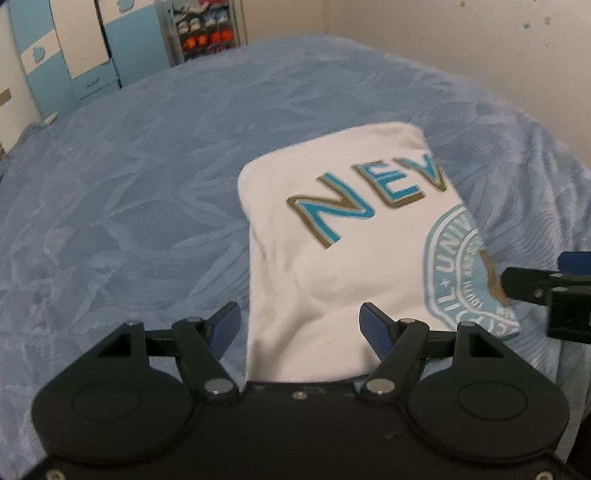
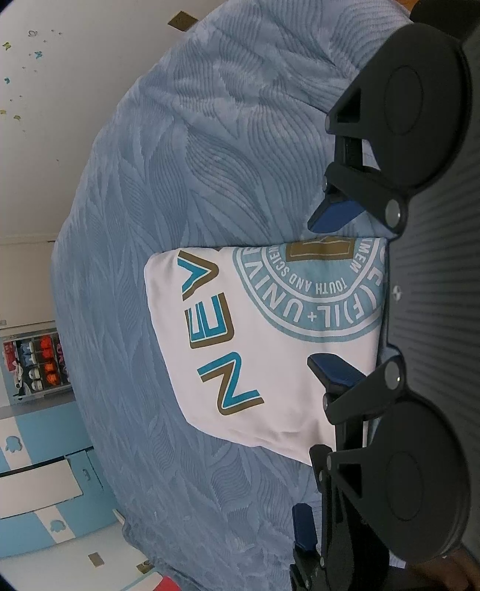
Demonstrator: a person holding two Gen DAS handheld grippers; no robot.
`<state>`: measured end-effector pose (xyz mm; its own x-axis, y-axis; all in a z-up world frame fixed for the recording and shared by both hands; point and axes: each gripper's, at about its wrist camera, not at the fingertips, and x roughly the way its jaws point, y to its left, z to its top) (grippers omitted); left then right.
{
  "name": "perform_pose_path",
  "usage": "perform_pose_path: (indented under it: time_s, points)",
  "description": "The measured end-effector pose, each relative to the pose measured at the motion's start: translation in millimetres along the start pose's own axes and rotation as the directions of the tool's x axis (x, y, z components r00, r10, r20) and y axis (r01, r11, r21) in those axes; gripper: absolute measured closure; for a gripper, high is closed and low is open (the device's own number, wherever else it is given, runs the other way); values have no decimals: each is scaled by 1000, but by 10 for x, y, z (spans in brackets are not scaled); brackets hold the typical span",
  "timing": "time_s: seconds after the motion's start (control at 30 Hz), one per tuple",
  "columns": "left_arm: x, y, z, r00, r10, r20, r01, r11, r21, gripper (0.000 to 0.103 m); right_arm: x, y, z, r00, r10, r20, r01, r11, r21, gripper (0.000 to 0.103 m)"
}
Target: Fold small clothes
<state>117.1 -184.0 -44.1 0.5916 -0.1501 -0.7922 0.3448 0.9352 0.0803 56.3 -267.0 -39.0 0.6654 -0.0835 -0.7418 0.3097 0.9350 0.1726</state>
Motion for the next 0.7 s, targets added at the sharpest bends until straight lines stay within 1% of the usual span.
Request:
perform_pose_path:
  time_s: [0.03,0.1,0.17,0.23,0.3,0.37,0.4,0.57,0.7]
  points:
    - [-17,-8,-3,1000,6,14,-6,1000,-1,30,1,0,0,1000,0,0,0,1000,0,16]
    - [-27,-45,10,1000,26,14,-26,1000,6,30,0,0,-3,1000,1,-1,-1,1000,0,16]
    - [-15,-81,25,999,41,-18,-41,999,25,30,2,-6,-4,1000,3,-2,-3,1000,0,16]
    - [-34,-105,-2,1000,20,-8,-20,999,44,30,0,-6,-4,1000,4,-1,-4,1000,-1,16]
    - [-53,-101,-14,1000,7,5,-7,1000,30,30,-2,0,-7,1000,7,0,-7,1000,-9,16]
    - [-70,-90,-14,999,-35,13,35,999,13,30,-1,0,-12,1000,7,1,-7,1000,-9,16]
    - [-80,-88,-13,999,-44,19,44,999,5,30,0,-1,-11,1000,9,-1,-9,1000,-9,16]
    - [-79,-119,-4,999,-35,21,35,999,2,30,-1,2,-12,1000,12,-3,-12,1000,-9,16]
    - [-72,-107,-5,999,-46,11,46,999,-10,30,-8,10,-17,1000,10,0,-10,1000,-8,16]
